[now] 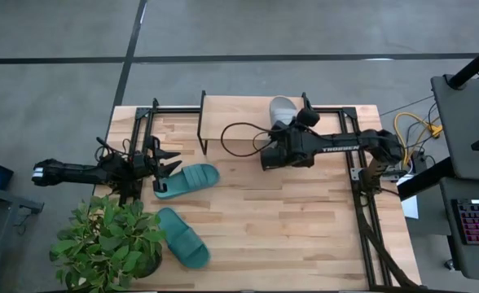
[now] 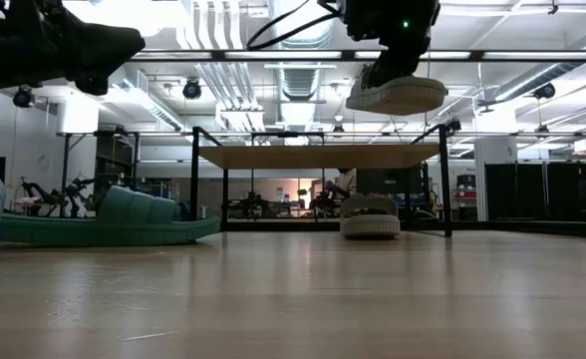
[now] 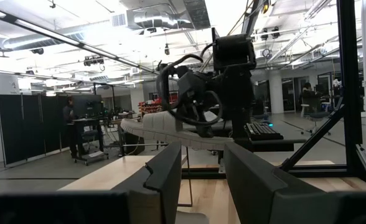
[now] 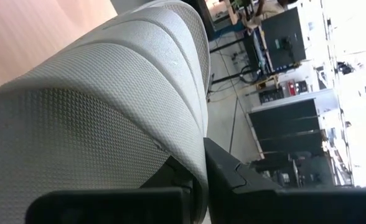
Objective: Pick and place slides into the shelf
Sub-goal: Put the bottom gray slipper on the shelf, then put the gray slipper on the shelf
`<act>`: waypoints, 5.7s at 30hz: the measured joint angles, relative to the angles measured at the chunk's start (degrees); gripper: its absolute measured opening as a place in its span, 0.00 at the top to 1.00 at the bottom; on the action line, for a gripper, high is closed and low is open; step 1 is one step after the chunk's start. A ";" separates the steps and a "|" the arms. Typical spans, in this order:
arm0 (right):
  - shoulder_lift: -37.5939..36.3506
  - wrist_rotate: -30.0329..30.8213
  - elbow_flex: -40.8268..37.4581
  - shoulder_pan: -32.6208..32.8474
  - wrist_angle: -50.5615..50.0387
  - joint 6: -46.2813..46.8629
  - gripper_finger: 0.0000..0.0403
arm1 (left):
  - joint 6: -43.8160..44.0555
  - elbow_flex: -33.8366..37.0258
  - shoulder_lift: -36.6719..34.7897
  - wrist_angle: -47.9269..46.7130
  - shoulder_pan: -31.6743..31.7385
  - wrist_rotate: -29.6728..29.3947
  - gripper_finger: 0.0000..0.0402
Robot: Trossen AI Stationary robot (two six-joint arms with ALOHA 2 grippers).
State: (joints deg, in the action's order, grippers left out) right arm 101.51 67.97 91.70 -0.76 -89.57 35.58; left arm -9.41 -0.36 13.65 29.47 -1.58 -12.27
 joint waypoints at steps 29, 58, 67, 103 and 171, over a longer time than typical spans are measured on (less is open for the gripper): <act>0.00 -4.13 -0.02 -10.94 14.24 -21.33 0.98 | -0.01 0.00 0.00 -0.07 0.00 -0.01 0.73; 0.00 -12.16 -1.27 -21.51 26.28 -34.15 0.98 | -0.02 0.00 -0.02 -0.50 -0.02 0.00 0.73; 0.00 -12.70 -4.65 -22.19 30.33 -39.27 0.98 | -0.02 0.00 -0.02 -0.48 0.00 0.00 0.73; -0.50 -14.82 -5.97 -23.31 30.00 -39.84 0.92 | -0.02 0.00 0.00 -1.62 -0.02 0.00 0.73; -31.27 -49.96 -10.67 -3.46 36.98 -35.46 0.81 | -0.04 0.00 -0.01 -1.60 -0.02 -0.01 0.73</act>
State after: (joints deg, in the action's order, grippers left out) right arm 70.24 18.01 81.03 -4.22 -52.59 0.12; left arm -9.45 -0.36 13.64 27.88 -1.60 -12.29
